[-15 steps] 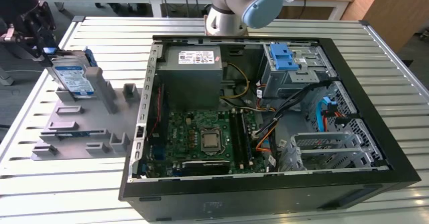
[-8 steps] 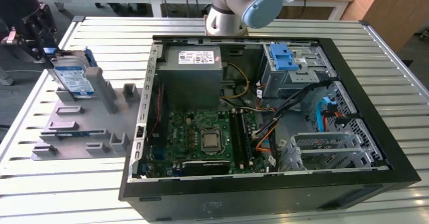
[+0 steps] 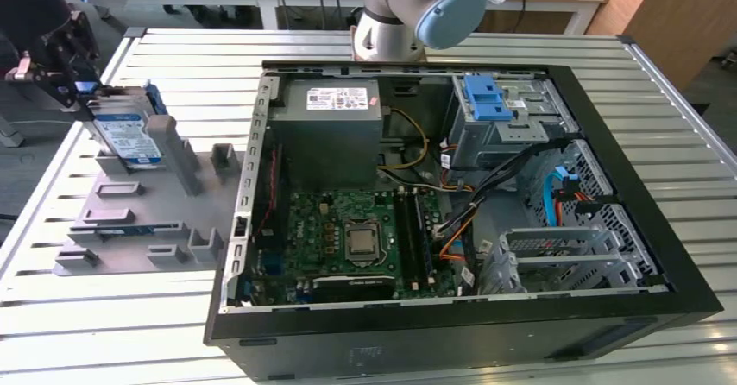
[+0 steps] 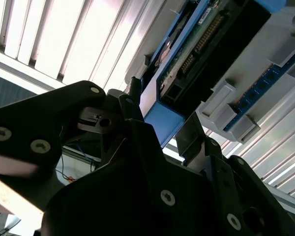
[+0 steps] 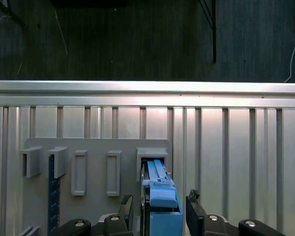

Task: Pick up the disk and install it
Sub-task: 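Pick up the disk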

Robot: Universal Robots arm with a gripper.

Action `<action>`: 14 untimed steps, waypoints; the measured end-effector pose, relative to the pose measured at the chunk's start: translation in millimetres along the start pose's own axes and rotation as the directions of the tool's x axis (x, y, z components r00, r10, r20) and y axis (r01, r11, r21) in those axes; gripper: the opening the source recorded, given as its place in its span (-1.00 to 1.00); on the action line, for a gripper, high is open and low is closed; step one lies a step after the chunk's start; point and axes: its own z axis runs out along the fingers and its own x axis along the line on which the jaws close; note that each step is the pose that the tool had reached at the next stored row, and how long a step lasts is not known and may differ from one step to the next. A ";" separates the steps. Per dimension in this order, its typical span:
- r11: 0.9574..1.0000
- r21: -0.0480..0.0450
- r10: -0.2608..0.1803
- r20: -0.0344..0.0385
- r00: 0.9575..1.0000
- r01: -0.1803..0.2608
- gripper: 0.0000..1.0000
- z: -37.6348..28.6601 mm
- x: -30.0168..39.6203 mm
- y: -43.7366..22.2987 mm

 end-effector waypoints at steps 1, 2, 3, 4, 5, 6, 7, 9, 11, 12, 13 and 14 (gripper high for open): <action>1.000 0.000 0.000 0.000 1.000 0.000 0.09 0.3 0.0 0.0; 1.000 0.000 0.000 0.000 1.000 0.000 0.09 0.5 0.0 0.1; 1.000 0.000 0.000 0.000 1.000 0.000 0.09 0.6 0.0 0.1; 1.000 0.000 0.000 0.000 1.000 0.000 0.09 0.7 0.0 0.0; 1.000 0.000 0.000 0.000 1.000 0.000 0.09 0.8 0.0 0.0; 1.000 0.000 0.000 0.000 1.000 0.000 0.09 0.8 0.0 0.0; 1.000 0.000 0.000 0.000 1.000 0.000 0.09 0.9 0.0 0.0; 1.000 0.000 0.000 0.000 1.000 0.000 0.09 1.6 0.0 0.0; 1.000 0.000 0.000 0.000 1.000 0.000 0.09 2.6 0.0 0.0; 1.000 0.000 0.000 0.000 1.000 0.000 0.09 3.1 0.0 0.0; 1.000 0.000 0.000 0.000 1.000 0.000 0.09 3.6 0.0 0.0; 1.000 0.000 0.000 0.000 1.000 0.000 0.09 3.9 0.0 0.0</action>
